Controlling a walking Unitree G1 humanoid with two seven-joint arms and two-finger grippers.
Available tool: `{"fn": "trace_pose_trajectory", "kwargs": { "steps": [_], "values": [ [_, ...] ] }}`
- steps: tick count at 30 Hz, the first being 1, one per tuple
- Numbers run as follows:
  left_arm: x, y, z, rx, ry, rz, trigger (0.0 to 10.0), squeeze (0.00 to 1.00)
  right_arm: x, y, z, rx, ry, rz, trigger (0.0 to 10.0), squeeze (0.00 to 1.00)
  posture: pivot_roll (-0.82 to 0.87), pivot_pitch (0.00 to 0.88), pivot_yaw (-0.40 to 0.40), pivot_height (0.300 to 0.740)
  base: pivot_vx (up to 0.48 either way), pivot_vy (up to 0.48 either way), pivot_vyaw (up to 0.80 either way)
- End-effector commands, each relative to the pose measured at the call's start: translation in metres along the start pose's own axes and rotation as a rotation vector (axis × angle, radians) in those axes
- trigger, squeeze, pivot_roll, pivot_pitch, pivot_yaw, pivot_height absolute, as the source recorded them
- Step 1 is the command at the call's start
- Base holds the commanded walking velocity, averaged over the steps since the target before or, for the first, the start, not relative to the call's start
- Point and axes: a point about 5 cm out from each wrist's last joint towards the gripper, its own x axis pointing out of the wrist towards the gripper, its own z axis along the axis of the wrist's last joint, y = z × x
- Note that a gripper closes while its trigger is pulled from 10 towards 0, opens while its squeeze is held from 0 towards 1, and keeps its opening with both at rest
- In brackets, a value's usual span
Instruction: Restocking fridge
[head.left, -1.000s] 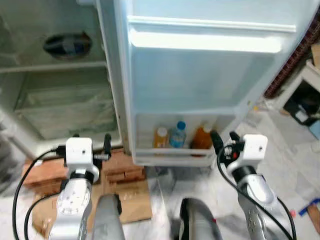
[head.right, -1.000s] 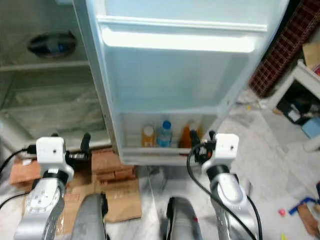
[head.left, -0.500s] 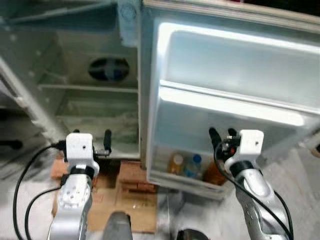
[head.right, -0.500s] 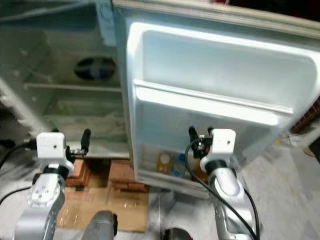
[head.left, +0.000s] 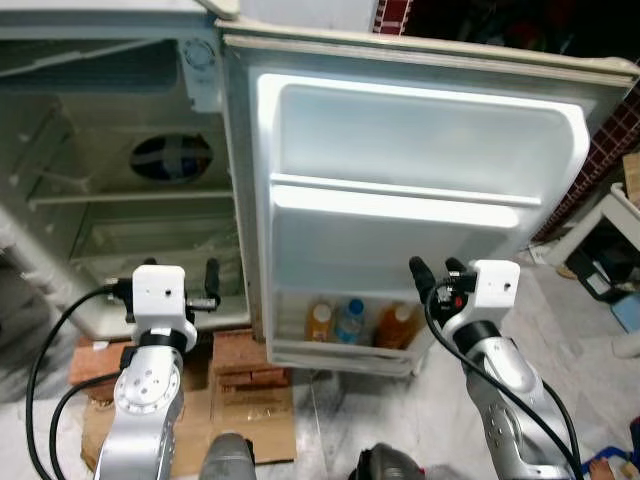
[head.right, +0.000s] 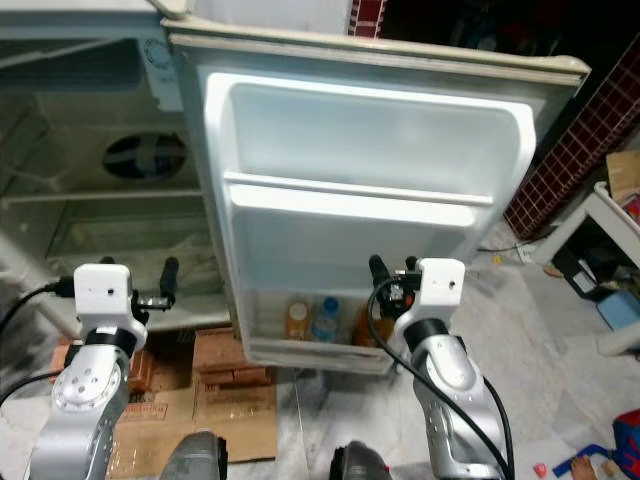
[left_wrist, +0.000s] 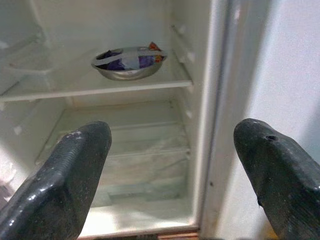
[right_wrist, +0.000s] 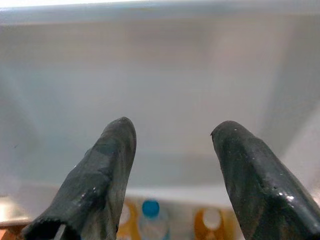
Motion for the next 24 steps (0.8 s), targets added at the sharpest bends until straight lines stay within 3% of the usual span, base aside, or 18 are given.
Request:
{"fn": "trace_pose_trajectory", "kwargs": {
  "steps": [1,10,24],
  "values": [
    [0.001,-0.004,0.001,0.007,-0.004,-0.012,10.0,0.00,-0.001,-0.003,0.004,-0.005,-0.010,-0.008,10.0,0.00,0.05,0.000,-0.064,0.740,0.000,0.000,0.00],
    [0.003,-0.002,0.000,0.014,0.006,0.005,10.0,0.00,0.005,-0.002,0.007,-0.006,-0.012,0.002,10.0,0.00,0.05,0.000,-0.065,0.740,0.000,0.000,0.00],
    [0.003,-0.003,0.001,0.023,0.009,0.005,10.0,0.00,0.016,0.001,0.004,-0.062,0.023,0.029,10.0,0.00,0.06,0.000,-0.064,0.740,0.000,-0.421,0.00]
  ]
}}
